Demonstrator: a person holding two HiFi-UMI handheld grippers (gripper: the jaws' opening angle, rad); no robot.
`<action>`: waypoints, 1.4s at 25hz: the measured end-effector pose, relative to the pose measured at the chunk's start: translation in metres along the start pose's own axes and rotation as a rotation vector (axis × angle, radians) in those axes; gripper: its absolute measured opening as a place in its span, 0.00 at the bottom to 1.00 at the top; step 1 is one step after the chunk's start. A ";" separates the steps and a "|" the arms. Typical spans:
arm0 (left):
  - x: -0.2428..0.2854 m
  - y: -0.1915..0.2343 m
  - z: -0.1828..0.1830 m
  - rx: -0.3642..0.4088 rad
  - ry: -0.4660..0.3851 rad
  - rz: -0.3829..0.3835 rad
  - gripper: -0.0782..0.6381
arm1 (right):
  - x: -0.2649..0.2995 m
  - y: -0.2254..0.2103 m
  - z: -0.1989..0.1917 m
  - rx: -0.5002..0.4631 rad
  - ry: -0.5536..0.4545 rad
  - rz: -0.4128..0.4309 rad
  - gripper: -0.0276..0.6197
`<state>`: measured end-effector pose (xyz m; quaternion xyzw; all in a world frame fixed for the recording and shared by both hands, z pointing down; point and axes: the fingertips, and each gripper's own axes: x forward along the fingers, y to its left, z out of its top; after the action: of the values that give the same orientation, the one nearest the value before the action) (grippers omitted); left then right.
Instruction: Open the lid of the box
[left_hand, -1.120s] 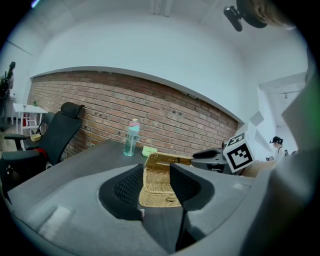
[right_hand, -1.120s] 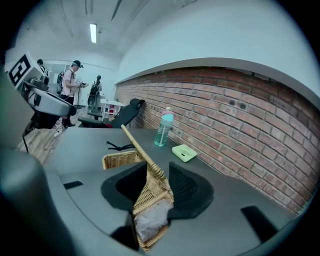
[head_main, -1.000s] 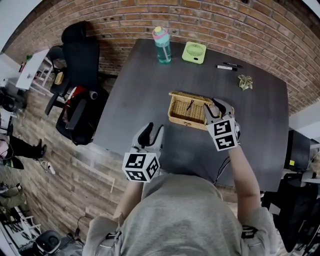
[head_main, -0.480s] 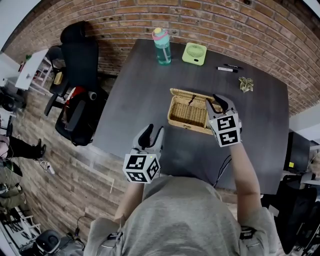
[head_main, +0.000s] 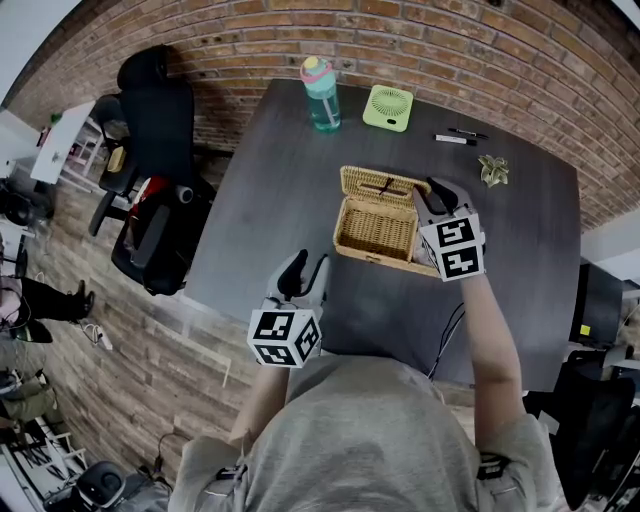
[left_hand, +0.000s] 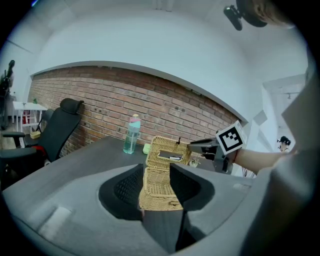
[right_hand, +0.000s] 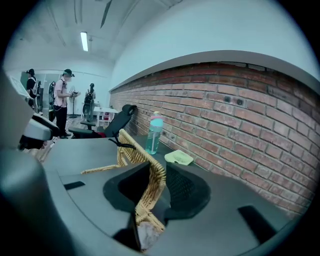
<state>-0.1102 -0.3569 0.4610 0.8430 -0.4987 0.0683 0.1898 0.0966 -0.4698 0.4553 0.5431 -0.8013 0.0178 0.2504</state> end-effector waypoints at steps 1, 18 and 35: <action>0.002 0.000 0.000 0.001 0.001 -0.001 0.34 | 0.003 -0.002 0.000 0.005 0.000 0.000 0.20; 0.028 0.003 0.000 0.002 0.040 -0.024 0.34 | 0.050 -0.037 -0.008 0.137 0.035 0.007 0.20; 0.050 0.007 -0.005 0.002 0.081 -0.048 0.34 | 0.092 -0.056 -0.039 0.268 0.090 0.010 0.21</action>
<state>-0.0914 -0.3993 0.4826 0.8514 -0.4702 0.0983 0.2107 0.1342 -0.5606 0.5145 0.5665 -0.7823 0.1500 0.2113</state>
